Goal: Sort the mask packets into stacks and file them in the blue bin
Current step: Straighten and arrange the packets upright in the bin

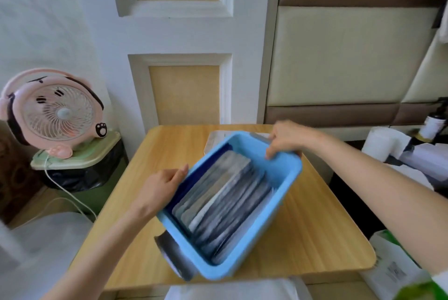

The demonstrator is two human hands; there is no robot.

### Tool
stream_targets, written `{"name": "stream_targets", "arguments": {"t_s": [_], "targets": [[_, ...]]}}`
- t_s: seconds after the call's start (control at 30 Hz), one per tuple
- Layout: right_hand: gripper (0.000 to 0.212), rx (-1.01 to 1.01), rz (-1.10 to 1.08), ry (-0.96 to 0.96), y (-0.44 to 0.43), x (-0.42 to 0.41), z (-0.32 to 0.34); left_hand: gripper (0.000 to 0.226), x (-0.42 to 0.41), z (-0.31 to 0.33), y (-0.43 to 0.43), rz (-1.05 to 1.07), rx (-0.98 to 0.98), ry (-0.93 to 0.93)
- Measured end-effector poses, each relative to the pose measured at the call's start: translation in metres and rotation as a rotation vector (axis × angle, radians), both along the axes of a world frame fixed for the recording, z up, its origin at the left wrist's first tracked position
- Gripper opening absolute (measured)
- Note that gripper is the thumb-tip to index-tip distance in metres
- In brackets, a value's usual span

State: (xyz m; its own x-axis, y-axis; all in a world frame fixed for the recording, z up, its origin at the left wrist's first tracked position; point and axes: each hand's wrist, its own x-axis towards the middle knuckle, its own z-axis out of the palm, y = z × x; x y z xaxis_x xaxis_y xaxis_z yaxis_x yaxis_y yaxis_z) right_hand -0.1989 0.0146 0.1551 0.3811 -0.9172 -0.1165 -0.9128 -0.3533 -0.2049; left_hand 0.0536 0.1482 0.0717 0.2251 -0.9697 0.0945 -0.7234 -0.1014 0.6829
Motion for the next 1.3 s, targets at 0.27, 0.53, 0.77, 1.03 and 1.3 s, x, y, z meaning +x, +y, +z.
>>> {"name": "stream_targets", "arguments": {"t_s": [0.27,0.53,0.77,1.03,1.3], "targets": [[0.054,0.48,0.021,-0.154,-0.006,-0.045,-0.049,0.058,-0.069,0.035,0.011,-0.228,-0.152,-0.354],[0.067,0.259,0.051,-0.377,-0.004,-0.044,-0.077,0.07,-0.098,0.02,0.027,-0.558,-0.006,-0.62],[0.039,-0.197,0.121,-0.304,0.018,-0.039,-0.072,0.072,-0.095,0.017,0.024,-0.604,0.133,-0.61],[0.052,0.271,-0.025,-0.414,0.053,-0.009,-0.056,0.043,-0.04,0.03,0.021,0.119,-0.212,0.229],[0.061,0.998,-0.348,-0.836,0.037,-0.005,-0.075,0.029,-0.03,-0.014,0.018,0.188,-0.152,0.393]]}}
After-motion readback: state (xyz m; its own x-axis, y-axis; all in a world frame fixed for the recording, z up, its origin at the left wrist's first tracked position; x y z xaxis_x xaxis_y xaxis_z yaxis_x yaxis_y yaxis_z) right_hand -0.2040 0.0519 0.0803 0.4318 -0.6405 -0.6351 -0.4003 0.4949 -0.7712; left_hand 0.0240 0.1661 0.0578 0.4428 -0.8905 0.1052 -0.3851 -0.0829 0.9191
